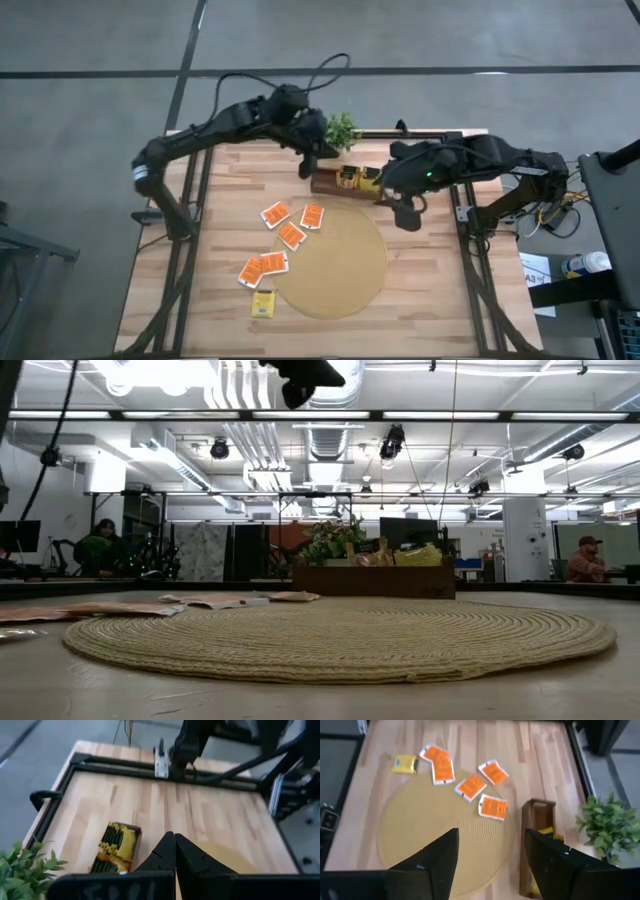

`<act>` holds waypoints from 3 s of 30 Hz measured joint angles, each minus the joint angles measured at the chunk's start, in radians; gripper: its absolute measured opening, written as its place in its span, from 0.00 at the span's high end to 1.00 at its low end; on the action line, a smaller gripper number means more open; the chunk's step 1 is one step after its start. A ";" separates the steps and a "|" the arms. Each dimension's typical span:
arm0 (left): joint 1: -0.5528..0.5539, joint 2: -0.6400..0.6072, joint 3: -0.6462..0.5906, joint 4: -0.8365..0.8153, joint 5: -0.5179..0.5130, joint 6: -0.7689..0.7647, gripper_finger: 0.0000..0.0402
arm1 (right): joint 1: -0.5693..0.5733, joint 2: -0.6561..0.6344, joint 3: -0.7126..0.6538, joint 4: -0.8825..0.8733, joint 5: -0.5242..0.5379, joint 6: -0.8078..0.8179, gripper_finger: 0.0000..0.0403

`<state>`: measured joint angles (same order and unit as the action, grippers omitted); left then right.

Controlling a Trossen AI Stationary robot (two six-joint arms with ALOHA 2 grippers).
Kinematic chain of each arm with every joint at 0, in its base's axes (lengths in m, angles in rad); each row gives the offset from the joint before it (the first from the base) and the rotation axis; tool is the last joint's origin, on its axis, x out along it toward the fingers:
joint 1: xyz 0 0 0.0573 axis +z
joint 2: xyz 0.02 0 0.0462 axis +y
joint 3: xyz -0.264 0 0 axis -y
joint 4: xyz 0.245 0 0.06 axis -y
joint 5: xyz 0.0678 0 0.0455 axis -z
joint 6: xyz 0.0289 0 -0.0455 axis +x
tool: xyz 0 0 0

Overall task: Pick & Place Tea
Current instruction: Put the orange tea bag into the middle section of the wooden organizer

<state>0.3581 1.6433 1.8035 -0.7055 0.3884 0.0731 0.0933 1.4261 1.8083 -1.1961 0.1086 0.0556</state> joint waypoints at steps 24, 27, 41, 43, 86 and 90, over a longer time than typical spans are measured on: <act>-0.057 -0.634 -0.730 0.509 -0.009 -0.213 1.00 | -0.179 0.083 -0.145 0.139 -0.032 0.019 0.96; -0.057 -0.665 -0.755 0.515 -0.011 -0.214 1.00 | -0.208 0.108 -0.145 0.139 -0.042 0.021 0.98; -0.057 -0.706 -0.795 0.507 -0.012 -0.262 1.00 | -0.377 0.318 -0.145 0.140 -0.116 -0.036 0.98; -0.057 -0.709 -0.795 0.507 -0.012 -0.263 1.00 | -0.405 0.347 -0.145 0.149 -0.111 -0.033 0.98; -0.057 -0.713 -0.795 0.504 -0.012 -0.291 1.00 | -0.557 0.520 -0.167 0.160 -0.248 -0.120 0.98; -0.057 -0.713 -0.795 0.504 -0.012 -0.291 1.00 | -0.563 0.508 -0.160 0.196 -0.241 -0.118 0.98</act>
<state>0.3016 0.9306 1.0088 -0.2020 0.3763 -0.2176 -0.4698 1.9343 1.6483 -1.0004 -0.1324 -0.0621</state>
